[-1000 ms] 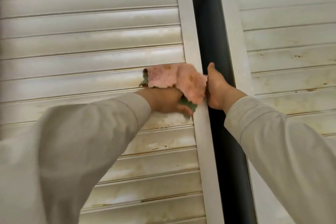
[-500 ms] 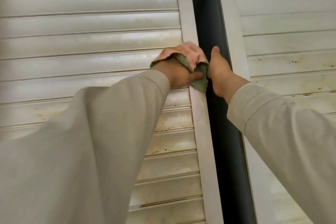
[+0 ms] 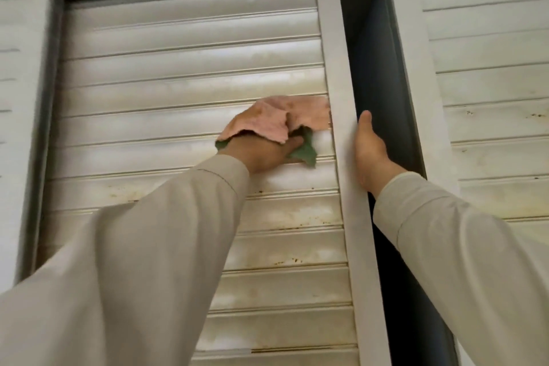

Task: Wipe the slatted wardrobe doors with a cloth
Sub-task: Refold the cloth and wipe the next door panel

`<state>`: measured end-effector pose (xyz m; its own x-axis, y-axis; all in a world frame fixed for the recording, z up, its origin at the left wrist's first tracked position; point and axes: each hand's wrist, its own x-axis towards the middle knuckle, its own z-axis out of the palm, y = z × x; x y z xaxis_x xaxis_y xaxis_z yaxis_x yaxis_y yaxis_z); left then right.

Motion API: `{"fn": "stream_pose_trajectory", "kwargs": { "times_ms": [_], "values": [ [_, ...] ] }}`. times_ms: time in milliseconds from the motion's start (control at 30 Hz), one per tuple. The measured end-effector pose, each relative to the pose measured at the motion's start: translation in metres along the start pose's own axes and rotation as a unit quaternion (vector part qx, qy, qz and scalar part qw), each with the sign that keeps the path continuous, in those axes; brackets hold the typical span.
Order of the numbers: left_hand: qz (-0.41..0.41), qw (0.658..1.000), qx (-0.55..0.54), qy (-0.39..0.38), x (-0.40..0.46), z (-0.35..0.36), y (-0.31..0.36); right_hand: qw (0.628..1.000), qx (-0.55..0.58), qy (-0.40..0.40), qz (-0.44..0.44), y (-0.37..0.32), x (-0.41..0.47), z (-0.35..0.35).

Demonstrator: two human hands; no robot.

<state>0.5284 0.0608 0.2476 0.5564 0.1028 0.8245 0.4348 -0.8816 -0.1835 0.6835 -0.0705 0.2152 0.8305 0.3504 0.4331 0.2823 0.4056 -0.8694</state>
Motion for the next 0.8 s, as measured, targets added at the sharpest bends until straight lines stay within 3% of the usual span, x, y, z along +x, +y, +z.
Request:
{"fn": "stream_pose_trajectory", "kwargs": {
  "times_ms": [100,167,200,300,500,600,800],
  "values": [
    [-0.089,0.989,-0.099,0.065,-0.031,0.006,-0.049,0.999,-0.029,0.005,-0.041,0.007,-0.004,0.001],
    [-0.136,0.975,-0.109,0.134,-0.047,0.002,-0.071,0.996,-0.041,0.017,-0.079,0.010,-0.004,0.006],
    [-0.171,0.971,-0.091,0.140,-0.053,-0.003,-0.079,0.995,-0.047,0.020,-0.091,0.011,-0.004,0.009],
    [-0.256,0.964,-0.051,0.056,-0.063,-0.008,-0.086,0.988,-0.077,0.045,-0.122,0.016,-0.001,0.015],
    [-0.086,0.989,-0.066,0.103,-0.030,0.005,-0.035,0.984,-0.097,0.078,-0.127,0.021,0.006,0.018],
    [-0.079,0.983,-0.121,0.110,-0.004,0.010,-0.008,0.983,-0.103,0.086,-0.128,0.021,0.009,0.015],
    [-0.013,0.996,-0.081,0.047,0.033,0.013,0.035,0.976,-0.127,0.114,-0.138,0.023,0.014,0.007]
  ]
}}
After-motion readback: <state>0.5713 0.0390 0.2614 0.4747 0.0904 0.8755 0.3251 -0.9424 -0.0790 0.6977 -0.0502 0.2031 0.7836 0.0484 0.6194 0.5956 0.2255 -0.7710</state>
